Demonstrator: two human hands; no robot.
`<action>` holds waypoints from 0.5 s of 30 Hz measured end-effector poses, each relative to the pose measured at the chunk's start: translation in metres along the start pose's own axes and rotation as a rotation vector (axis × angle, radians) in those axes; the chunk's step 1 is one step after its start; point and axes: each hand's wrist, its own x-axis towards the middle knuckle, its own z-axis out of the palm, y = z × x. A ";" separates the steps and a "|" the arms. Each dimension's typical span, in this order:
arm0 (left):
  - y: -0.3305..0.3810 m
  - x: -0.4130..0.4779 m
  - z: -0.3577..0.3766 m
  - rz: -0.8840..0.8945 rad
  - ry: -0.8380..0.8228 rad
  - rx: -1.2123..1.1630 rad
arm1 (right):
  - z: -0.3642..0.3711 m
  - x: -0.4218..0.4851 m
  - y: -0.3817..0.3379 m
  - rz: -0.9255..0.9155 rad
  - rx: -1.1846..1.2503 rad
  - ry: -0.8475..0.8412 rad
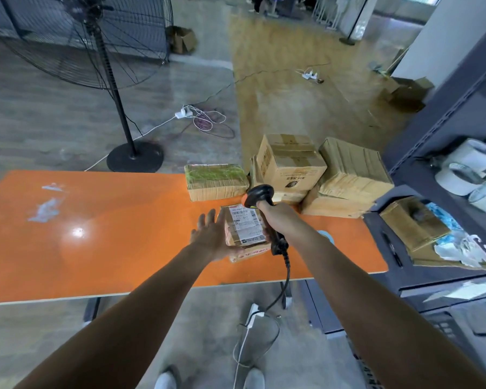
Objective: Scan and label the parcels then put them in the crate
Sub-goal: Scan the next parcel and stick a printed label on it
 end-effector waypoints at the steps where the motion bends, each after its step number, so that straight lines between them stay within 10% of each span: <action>1: 0.000 0.000 0.000 0.002 -0.002 0.001 | 0.000 0.001 0.001 -0.006 -0.003 0.001; 15: 0.032 0.025 0.013 0.041 0.023 0.013 | -0.030 0.043 0.054 0.054 0.063 0.098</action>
